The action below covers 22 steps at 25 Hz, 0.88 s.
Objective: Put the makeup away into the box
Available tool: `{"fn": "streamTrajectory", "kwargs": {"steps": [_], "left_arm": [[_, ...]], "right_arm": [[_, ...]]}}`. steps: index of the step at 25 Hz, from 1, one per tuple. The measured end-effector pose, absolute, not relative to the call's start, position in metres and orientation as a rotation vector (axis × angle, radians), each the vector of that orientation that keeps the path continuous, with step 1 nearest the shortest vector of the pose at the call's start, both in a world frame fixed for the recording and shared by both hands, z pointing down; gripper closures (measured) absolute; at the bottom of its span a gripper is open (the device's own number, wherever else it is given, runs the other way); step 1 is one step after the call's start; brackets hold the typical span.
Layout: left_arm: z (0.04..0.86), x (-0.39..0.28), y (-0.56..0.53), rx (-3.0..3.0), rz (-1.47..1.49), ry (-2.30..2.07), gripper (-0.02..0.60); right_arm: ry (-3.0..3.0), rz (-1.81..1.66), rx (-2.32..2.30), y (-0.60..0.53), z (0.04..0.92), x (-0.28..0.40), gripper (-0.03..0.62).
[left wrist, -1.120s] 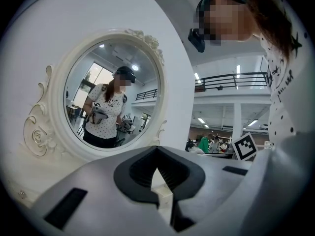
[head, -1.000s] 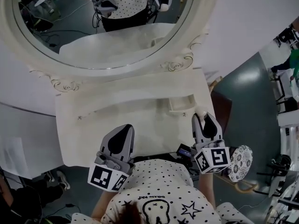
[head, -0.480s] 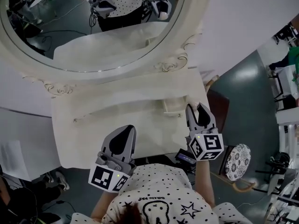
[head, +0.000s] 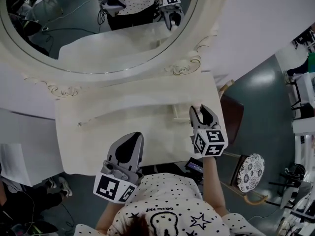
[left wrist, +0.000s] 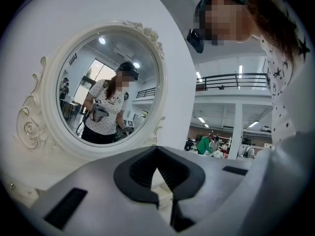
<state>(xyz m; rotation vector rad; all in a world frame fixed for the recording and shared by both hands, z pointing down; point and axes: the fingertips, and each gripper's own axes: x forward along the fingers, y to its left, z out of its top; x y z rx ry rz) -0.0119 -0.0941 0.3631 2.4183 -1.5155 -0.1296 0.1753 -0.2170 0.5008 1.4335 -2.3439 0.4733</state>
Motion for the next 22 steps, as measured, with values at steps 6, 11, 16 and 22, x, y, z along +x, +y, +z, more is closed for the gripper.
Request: {"fn": "streamTrajectory", "kwargs": {"steps": [6,11,16,22], "left_arm": [[0.363,-0.009,-0.096,2.419,-0.135,-1.516,0.586],[0.363,-0.01,-0.098,2.417,-0.13,-1.523,0.586],[0.362,-0.012,-0.1,2.419,-0.13,-1.53,0.586],[0.362,-0.011,-0.103,2.42,-0.134,-1.526,0.586]], "right_arm": [[-2.301,0.497,1.38,-0.222,0.527,0.171,0.447],[-2.264,0.531,1.353,-0.222,0.547,0.17,0.446],[-2.231,0.548,1.327,-0.222,0.563,0.169,0.446],[-2.198,0.571,1.297,-0.219,0.579,0.168,0.445]]}}
